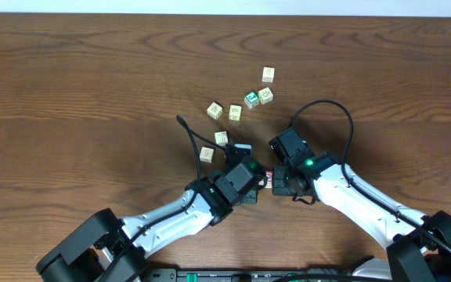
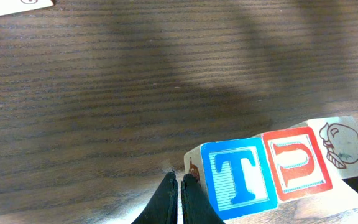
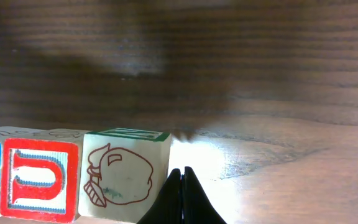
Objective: Lift 3 blocks
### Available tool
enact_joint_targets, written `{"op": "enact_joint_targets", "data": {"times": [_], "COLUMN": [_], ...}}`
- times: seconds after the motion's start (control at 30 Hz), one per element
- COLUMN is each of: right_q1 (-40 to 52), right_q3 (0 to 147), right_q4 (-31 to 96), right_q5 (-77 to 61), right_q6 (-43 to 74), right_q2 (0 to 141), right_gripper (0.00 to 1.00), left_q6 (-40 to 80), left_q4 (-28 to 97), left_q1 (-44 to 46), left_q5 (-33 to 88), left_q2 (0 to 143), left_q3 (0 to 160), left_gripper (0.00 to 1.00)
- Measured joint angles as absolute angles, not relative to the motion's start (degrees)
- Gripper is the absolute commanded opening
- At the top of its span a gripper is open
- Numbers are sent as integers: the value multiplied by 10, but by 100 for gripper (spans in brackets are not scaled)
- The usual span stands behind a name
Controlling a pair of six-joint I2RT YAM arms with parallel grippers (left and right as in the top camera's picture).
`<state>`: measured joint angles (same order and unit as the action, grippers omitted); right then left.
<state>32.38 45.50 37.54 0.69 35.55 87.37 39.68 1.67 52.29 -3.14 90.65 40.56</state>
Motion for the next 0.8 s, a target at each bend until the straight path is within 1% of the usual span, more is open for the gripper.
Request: {"op": "enact_joint_targets", "data": {"times": [0.8], "right_q1": [324], "right_q3": [455], "right_q4": [372], "right_q5": [-1], "right_q6": [355], "right_q2": [874], "right_gripper": [1], "left_q6": [405], "left_q4": [10], "left_q1": [524], "left_q5": [-29], "left_q2": [910], "left_q3": [398], "left_gripper": [7]}}
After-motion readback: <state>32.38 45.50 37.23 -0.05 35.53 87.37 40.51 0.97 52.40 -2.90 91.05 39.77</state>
